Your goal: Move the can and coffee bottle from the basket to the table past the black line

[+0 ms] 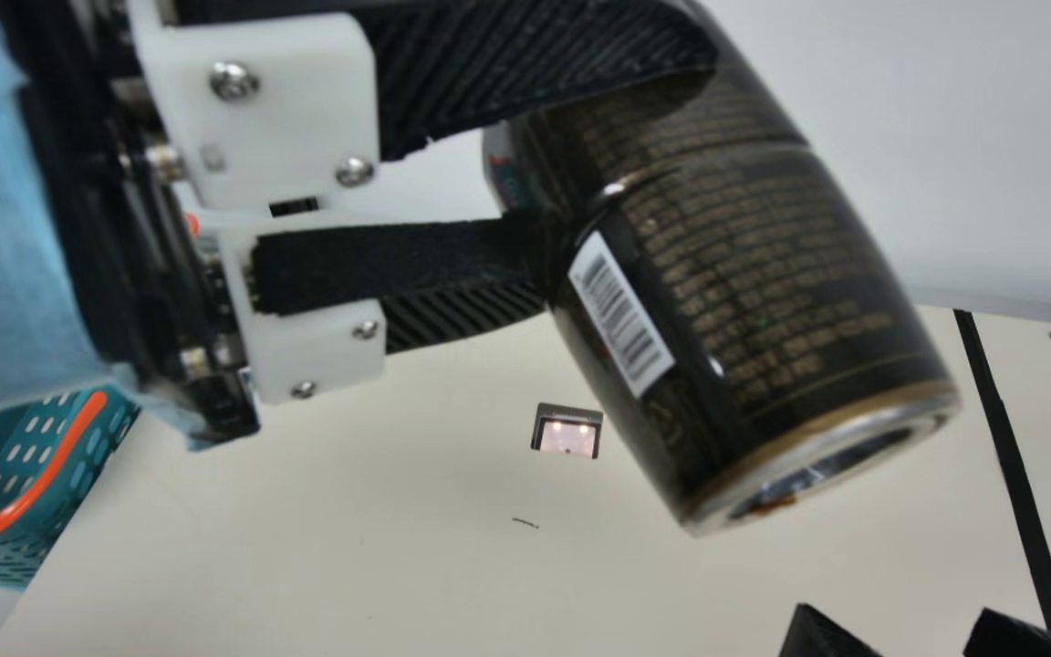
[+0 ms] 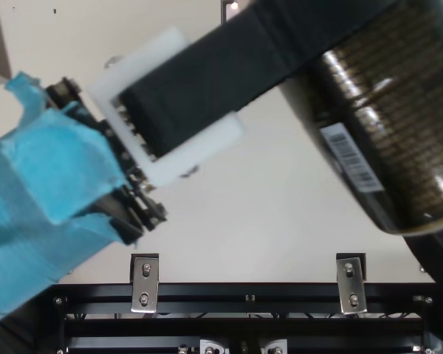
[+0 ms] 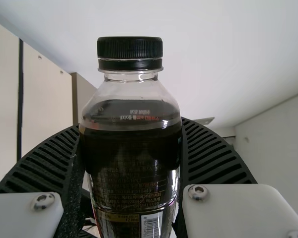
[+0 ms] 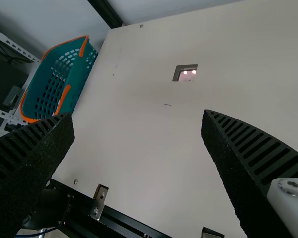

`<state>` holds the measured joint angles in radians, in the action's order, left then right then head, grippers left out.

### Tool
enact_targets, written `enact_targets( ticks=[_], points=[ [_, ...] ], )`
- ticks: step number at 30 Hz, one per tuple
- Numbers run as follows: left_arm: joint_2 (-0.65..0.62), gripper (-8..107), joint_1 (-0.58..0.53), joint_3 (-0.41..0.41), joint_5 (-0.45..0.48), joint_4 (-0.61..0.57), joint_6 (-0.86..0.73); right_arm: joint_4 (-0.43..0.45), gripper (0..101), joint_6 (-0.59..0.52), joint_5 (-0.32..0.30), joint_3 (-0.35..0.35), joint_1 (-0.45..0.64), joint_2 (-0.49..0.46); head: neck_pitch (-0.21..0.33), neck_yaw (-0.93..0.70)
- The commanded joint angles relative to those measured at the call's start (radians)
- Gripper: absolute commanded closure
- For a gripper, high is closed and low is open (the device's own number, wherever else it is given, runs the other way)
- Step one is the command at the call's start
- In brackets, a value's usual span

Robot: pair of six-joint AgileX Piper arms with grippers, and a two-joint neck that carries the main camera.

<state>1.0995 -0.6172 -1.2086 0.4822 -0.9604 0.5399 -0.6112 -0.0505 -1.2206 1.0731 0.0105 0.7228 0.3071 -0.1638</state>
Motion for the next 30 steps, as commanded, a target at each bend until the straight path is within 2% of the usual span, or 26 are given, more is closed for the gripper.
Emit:
enact_targets(
  ticks=[1,5,30],
  points=[
    [0.011,89,-0.029,-0.007,-0.008,-0.026,-0.012,0.000,0,0.000,0.000,0.000,0.000,0.000,0.001,0.005],
    [0.030,89,-0.072,-0.019,-0.025,-0.055,-0.030,0.000,0,0.000,0.000,0.000,0.000,0.000,0.001,0.005],
    [0.029,89,-0.073,-0.018,-0.026,-0.055,-0.030,0.000,0,0.000,0.000,0.000,0.000,0.000,-0.005,0.028]
  ],
)
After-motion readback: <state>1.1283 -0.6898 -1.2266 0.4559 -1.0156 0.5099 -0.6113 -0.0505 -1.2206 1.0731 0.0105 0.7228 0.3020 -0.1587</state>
